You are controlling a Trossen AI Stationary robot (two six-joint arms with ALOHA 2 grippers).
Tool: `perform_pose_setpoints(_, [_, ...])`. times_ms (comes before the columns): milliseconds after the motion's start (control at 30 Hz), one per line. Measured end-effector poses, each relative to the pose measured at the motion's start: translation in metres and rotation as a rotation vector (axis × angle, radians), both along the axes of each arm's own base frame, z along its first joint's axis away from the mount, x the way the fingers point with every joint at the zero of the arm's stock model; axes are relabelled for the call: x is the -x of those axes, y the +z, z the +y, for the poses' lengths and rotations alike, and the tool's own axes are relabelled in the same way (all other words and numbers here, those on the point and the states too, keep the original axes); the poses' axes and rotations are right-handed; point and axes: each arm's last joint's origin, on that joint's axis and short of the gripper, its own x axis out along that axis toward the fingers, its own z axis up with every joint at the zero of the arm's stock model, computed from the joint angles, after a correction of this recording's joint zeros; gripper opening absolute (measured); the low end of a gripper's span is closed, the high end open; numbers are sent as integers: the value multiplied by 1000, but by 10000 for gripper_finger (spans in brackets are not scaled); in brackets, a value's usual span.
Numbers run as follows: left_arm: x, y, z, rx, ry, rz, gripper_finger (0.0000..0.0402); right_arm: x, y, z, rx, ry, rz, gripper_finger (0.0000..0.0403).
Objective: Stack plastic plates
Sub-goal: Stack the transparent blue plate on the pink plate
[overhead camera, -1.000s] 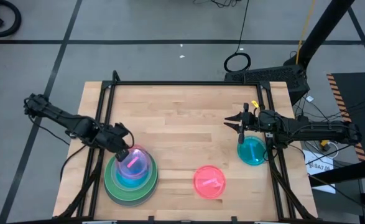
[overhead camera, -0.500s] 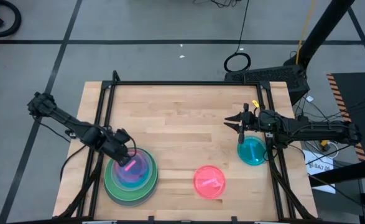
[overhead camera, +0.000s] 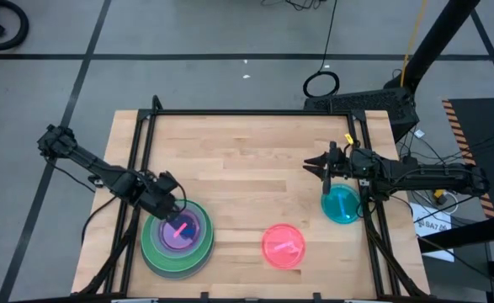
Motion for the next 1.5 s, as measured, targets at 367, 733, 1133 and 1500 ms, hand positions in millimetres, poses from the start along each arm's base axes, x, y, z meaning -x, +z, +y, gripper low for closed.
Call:
perform_pose_setpoints(367, [-38,27,-10,-450,-335,-444,47,-1,3,2,-117,7,-54,89])
perform_pose_setpoints(733, [-50,43,-9,-739,-488,-495,47,-22,27,12,-142,78,24,89])
perform_pose_setpoints(1133, [-47,36,-5,-699,-441,-442,47,-47,40,27,-376,-32,663,89])
perform_pose_setpoints(1500, [-46,36,-4,-688,-426,-444,47,-53,20,47,-612,-146,1114,89])
